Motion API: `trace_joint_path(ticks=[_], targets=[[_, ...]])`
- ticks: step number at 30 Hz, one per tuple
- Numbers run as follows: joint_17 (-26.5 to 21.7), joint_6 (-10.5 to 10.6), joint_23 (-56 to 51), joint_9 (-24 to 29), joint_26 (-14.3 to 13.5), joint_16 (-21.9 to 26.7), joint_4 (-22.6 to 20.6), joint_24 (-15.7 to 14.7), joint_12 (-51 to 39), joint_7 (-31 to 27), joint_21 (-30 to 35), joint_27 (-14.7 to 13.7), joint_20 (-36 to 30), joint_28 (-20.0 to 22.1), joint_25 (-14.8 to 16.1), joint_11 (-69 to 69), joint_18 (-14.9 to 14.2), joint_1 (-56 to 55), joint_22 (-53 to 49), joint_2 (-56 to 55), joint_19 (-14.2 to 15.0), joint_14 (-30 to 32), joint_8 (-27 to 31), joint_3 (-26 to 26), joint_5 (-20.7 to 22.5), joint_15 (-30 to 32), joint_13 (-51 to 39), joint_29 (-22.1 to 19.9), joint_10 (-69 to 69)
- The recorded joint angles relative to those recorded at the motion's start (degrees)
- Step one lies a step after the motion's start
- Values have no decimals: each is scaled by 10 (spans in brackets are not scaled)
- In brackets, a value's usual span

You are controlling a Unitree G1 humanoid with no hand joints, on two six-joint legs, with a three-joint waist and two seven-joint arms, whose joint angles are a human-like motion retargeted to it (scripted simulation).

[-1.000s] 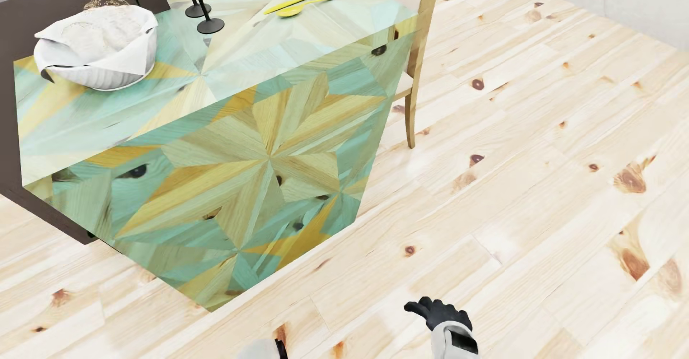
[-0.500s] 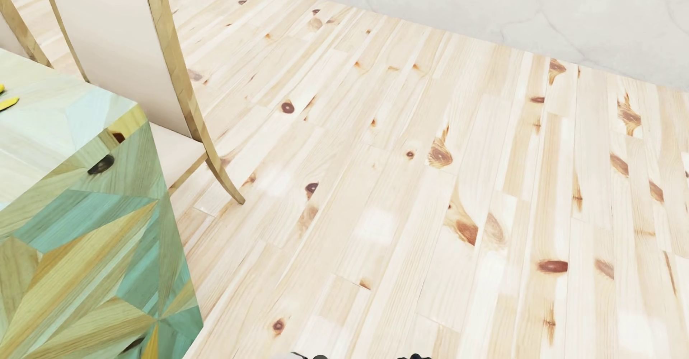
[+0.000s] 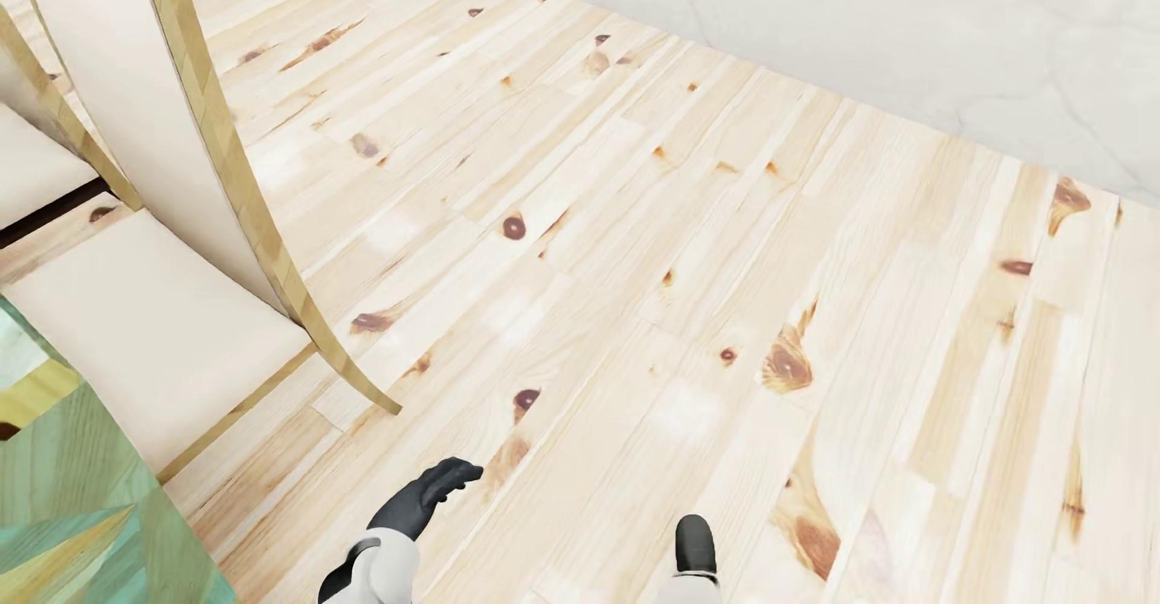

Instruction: Walk to chair

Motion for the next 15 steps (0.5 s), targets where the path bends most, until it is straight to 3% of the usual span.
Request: trace_joint_path(ticks=[1, 2, 3, 5, 7, 8, 9, 10, 11, 12, 13, 14, 15], targets=[[-3, 3, 1, 0, 2, 0, 6, -4, 6, -40, -1, 1, -11, -5, -11, -9, -13, 0, 4, 6, -24, -24, 50, 1, -13, 20, -5, -5, 13], [-11, 4, 4, -1, 1, 4, 11, -7, 14, -82, -7, 1, -22, -7, -10, 8, -28, -4, 11, 18, 11, -47, 97, 4, -23, 55, -14, -5, 37], [-20, 4, 12, -1, 5, 17, 20, -6, 24, -120, -9, 2, -27, -9, -12, 59, -43, -9, 21, 21, 54, -60, 81, 13, -22, 37, -28, -7, 60], [-34, 11, 43, 7, 32, 38, 46, -18, 61, -184, -12, 20, 23, 17, -28, 178, -47, -22, 50, 8, 56, -27, 37, 34, -15, -48, -84, -5, 109], [-46, 21, 58, 12, 113, -9, 70, -75, 113, -193, -21, 60, 164, 122, -50, 188, 4, -47, 106, 31, 46, 74, 1, 42, 5, -79, -171, 3, 147], [-62, 23, 44, 12, 156, -32, 82, -118, 122, -177, -24, 57, 229, 157, -56, 165, 31, -68, 148, 53, 34, 122, -23, 41, 8, -77, -209, 4, 162], [-77, 26, 15, 11, 181, -39, 93, -143, 128, -146, -37, 49, 260, 160, -46, 137, 47, -90, 189, 74, 24, 135, -50, 38, 5, -72, -239, -13, 169], [-92, 29, -20, 9, 193, -26, 97, -122, 140, -115, -50, 24, 233, 109, -24, 112, 43, -109, 232, 90, 14, 120, -74, 36, 3, -66, -262, -35, 173], [-107, 32, -54, 8, 167, -3, 98, -70, 156, -80, -63, -2, 172, 39, 12, 93, 31, -123, 261, 102, 5, 116, -95, 35, 2, -62, -283, -46, 171], [-128, 37, -82, 7, 117, 22, 102, -10, 175, -33, -62, -36, 110, -28, 43, 86, 16, -132, 273, 108, -2, 115, -112, 35, 2, -62, -302, -47, 161], [-157, 43, -105, 6, 80, 37, 100, 34, 194, 9, -52, -64, 75, -74, 56, 84, 7, -132, 267, 112, -8, 130, -127, 35, 3, -65, -320, -40, 135], [-188, 51, -124, 6, 59, 37, 111, 55, 210, 81, -36, -82, 69, -95, 48, 80, -10, -123, 251, 118, -13, 169, -142, 34, 5, -68, -340, -30, 97], [-211, 59, -137, 4, 55, 24, 148, 50, 224, 195, -21, -91, 89, -97, 31, 77, 3, -99, 233, 124, -18, 166, -159, 32, 9, -71, -359, -24, 74]])
